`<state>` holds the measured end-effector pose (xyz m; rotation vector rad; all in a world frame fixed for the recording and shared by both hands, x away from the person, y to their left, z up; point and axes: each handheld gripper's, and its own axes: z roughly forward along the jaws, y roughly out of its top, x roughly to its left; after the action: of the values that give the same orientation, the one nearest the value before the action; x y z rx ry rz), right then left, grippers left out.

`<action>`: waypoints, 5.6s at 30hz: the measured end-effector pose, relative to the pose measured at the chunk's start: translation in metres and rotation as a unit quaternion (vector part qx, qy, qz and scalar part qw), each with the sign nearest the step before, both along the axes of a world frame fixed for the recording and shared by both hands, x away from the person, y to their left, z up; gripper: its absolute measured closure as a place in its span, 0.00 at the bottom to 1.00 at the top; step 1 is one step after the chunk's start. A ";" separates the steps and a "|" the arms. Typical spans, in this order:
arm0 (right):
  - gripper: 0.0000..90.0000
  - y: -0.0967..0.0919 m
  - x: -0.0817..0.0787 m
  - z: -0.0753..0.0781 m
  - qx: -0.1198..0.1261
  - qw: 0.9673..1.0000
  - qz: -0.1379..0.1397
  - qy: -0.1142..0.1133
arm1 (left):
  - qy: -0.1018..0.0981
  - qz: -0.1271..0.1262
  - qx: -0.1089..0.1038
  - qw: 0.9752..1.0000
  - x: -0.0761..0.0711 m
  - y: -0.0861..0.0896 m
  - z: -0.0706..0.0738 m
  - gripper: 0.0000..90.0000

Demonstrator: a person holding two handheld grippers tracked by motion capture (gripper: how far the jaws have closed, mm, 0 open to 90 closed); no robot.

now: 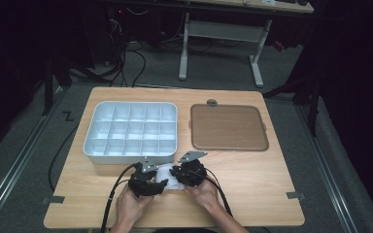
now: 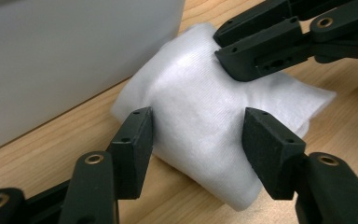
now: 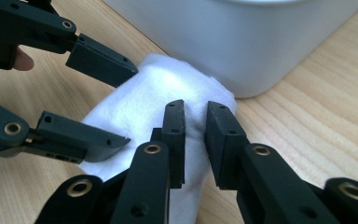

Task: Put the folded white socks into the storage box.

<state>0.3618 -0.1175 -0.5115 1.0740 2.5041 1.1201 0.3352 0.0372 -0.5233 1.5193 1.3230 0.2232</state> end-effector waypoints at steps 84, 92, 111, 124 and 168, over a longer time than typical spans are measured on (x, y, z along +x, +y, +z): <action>0.48 -0.209 -0.042 -0.019 -0.049 0.963 -0.262 -0.044 | 0.054 0.086 -0.086 0.991 0.017 0.026 -0.003 0.31; 0.42 -0.210 -0.040 -0.019 -0.050 0.960 -0.271 -0.041 | 0.055 0.066 -0.100 0.991 0.014 0.024 -0.004 0.48; 0.37 -0.208 -0.039 -0.020 -0.056 0.957 -0.282 -0.043 | 0.027 0.037 -0.087 0.995 0.007 0.021 -0.001 0.80; 0.36 -0.204 -0.037 -0.020 -0.053 0.954 -0.291 -0.038 | 0.035 0.021 -0.082 0.996 0.005 0.022 0.006 0.83; 0.37 -0.202 -0.038 -0.020 -0.051 0.957 -0.284 -0.038 | 0.035 0.003 -0.108 0.994 -0.009 0.064 0.060 0.83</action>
<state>0.3235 -0.3191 -0.5313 1.5448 1.9634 0.8290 0.3267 0.1013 -0.4632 1.3511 1.3597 0.0288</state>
